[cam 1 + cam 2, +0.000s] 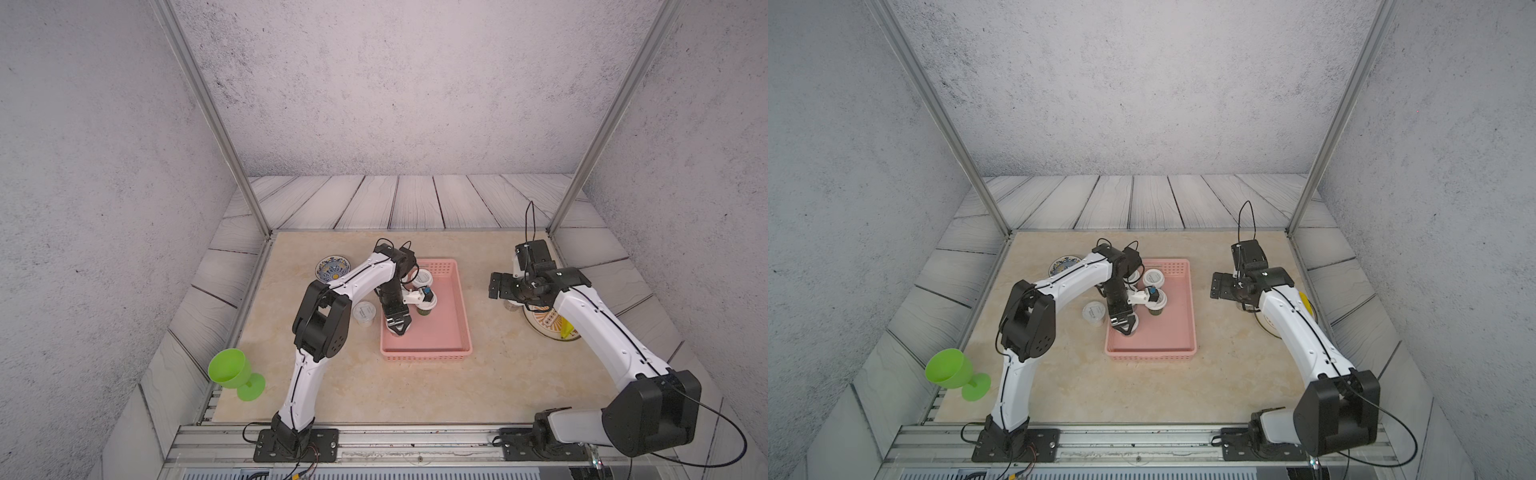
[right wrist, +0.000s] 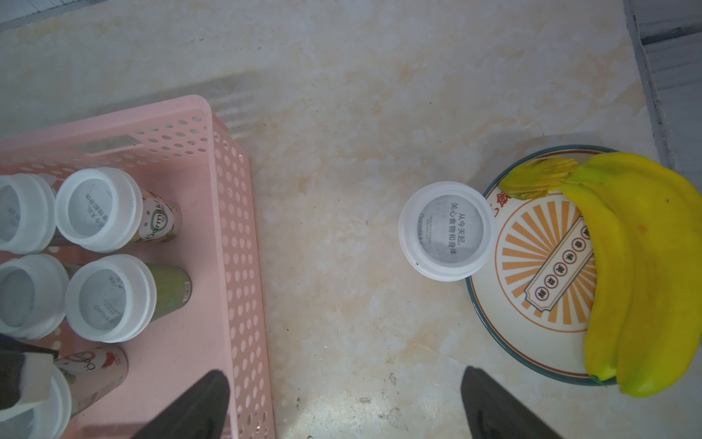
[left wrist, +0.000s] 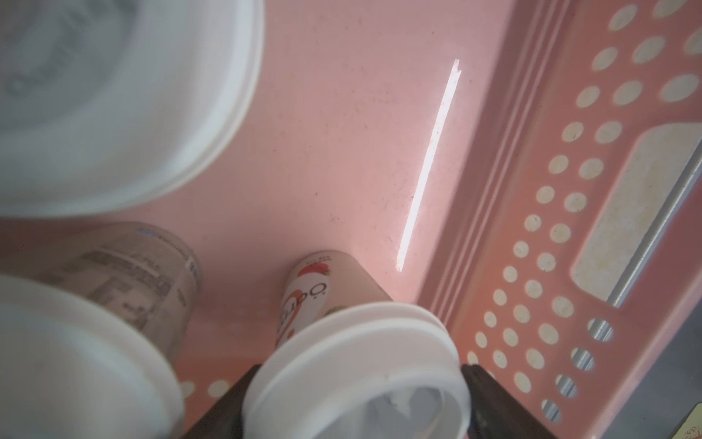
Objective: Put the yogurt in the basket
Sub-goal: Place the yogurt in the basket.
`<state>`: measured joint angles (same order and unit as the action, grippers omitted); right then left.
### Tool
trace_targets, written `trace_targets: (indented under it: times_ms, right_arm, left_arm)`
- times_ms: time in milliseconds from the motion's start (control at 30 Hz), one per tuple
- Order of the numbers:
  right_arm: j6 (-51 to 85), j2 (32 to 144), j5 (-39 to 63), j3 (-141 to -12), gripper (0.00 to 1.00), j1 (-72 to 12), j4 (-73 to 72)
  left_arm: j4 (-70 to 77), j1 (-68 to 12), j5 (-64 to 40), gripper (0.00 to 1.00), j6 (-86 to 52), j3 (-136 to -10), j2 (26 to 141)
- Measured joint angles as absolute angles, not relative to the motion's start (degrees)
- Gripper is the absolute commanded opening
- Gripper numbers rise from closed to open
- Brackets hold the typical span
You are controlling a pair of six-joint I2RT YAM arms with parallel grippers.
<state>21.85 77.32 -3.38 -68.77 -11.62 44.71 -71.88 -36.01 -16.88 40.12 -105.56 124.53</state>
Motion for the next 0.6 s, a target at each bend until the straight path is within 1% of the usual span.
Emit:
trace_targets:
  times_ms: [167, 367, 600]
  right_arm:
    - [21.85, 77.32, -3.38, -68.75, 1.0, -11.55, 44.71]
    - [21.85, 77.32, -3.4, -68.75, 1.0, -11.53, 44.71]
    - [21.89, 77.32, -4.23, -68.31, 1.0, -11.27, 44.73]
  left_arm:
    - [-72.1, -36.01, -16.71, 0.84, 40.1, -105.14, 122.89]
    - [-73.14, -36.03, -16.91, 0.84, 40.05, -105.3, 118.04]
    - [-74.04, -36.07, -16.86, 0.91, 39.59, -105.54, 113.49]
